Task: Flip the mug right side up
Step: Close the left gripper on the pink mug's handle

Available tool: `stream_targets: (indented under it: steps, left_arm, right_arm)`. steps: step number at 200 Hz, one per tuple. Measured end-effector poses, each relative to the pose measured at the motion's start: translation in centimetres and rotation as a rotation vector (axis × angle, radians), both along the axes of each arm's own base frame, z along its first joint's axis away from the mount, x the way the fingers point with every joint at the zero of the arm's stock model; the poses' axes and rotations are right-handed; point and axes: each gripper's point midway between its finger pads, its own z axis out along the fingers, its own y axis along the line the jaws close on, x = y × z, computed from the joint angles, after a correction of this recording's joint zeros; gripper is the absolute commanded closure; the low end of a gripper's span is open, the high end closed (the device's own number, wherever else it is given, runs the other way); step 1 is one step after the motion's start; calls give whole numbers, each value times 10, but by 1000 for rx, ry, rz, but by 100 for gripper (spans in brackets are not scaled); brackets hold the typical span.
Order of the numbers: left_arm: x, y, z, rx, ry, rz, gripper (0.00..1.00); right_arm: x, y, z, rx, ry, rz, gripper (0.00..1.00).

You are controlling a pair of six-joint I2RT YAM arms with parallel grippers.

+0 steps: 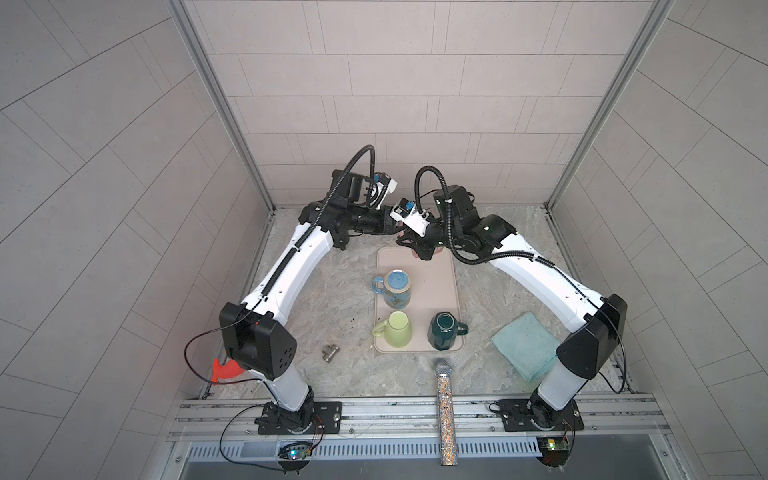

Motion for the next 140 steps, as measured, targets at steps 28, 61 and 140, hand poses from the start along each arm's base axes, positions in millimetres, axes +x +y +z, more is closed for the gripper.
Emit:
stream_targets:
  steps: [28,61,140]
  left_arm:
    - [0,0,0,2,11,1,76]
    - [0,1,-1,3,18,9,88]
    - [7,2,1,4,16,30,100]
  right_arm:
    - [2,-1,0,-6,-12,-10,100]
    - [5,0,0,-6,-17,-14,100]
    - [13,0,2,-2,-46,-37,100]
